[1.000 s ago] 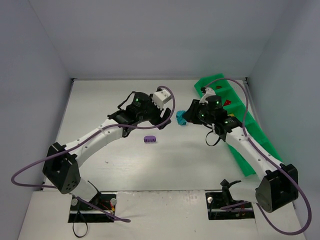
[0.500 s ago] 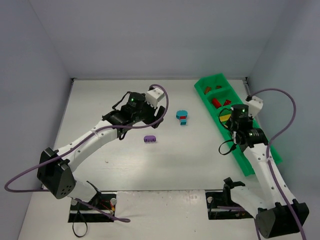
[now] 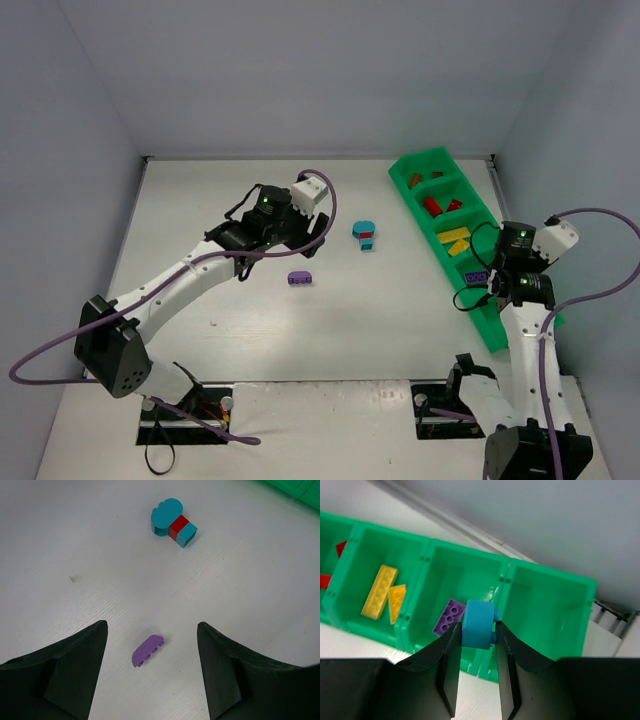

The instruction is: Sort the legos into containers by color

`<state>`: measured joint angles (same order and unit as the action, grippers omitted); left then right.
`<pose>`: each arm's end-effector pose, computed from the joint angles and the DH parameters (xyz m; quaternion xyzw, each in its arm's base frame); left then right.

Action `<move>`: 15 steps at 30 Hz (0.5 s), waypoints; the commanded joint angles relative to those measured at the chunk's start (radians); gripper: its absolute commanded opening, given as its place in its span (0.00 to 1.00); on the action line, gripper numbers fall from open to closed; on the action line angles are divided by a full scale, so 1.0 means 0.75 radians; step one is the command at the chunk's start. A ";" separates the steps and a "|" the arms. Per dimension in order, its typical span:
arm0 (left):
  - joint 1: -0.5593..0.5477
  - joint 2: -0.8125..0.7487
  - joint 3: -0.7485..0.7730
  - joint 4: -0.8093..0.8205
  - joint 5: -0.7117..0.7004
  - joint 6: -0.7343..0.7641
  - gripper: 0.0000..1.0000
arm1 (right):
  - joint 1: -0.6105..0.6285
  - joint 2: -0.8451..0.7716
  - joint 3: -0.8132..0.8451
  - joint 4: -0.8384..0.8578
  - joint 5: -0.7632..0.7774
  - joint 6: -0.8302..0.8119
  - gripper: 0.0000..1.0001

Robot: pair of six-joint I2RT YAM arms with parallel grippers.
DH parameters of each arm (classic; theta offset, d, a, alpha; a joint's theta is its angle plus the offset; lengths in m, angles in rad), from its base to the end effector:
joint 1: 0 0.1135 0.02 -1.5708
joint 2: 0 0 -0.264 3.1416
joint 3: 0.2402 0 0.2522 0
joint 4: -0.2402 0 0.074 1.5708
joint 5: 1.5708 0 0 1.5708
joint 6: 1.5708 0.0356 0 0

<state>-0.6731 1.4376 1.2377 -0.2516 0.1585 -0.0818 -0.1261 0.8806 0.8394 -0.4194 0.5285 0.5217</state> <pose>0.2585 -0.2133 0.3377 0.2863 0.7959 -0.2574 0.4672 0.1892 -0.0421 0.3204 0.3916 0.7339 -0.1177 0.5424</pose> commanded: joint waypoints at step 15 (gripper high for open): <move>0.008 0.008 0.107 -0.029 0.065 -0.059 0.66 | -0.302 -0.006 -0.080 -0.003 0.056 0.210 0.02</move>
<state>-0.6731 1.4567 1.2633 -0.2920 0.1841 -0.1062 -0.3107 0.8814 0.7902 -0.4347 0.5438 0.6250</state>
